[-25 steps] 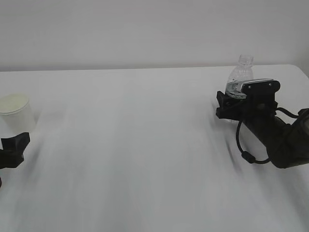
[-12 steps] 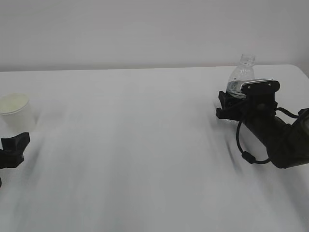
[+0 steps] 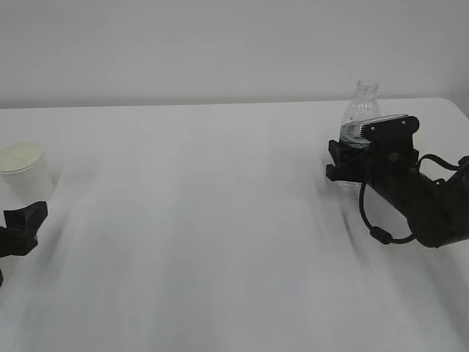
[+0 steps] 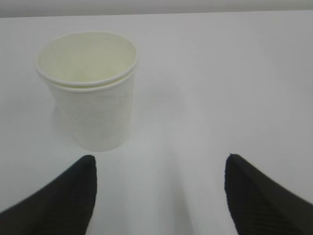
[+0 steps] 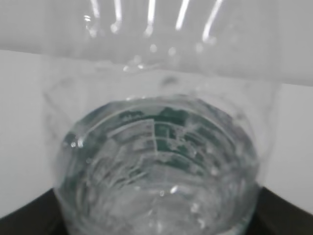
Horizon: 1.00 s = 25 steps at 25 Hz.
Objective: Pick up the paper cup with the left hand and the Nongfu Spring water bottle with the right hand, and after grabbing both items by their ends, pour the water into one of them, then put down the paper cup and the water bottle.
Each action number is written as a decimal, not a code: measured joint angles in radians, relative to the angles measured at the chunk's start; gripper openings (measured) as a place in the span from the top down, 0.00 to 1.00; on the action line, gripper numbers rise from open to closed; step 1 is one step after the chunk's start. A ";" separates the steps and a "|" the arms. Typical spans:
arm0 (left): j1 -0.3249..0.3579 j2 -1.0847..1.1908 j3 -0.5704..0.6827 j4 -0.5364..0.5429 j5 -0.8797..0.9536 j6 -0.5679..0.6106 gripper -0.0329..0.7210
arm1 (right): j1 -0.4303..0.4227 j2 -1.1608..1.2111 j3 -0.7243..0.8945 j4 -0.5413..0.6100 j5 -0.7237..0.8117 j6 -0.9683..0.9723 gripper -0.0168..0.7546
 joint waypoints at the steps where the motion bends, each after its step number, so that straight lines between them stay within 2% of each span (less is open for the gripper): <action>1: 0.000 0.000 0.000 0.000 0.000 0.000 0.18 | 0.000 -0.006 0.000 -0.002 0.012 -0.001 0.36; 13: 0.000 0.000 0.000 0.001 0.000 0.000 0.18 | 0.000 -0.062 0.000 -0.022 0.030 -0.005 0.36; 25: 0.000 0.000 0.000 0.001 0.000 0.000 0.18 | 0.000 -0.157 0.122 -0.052 0.001 -0.005 0.36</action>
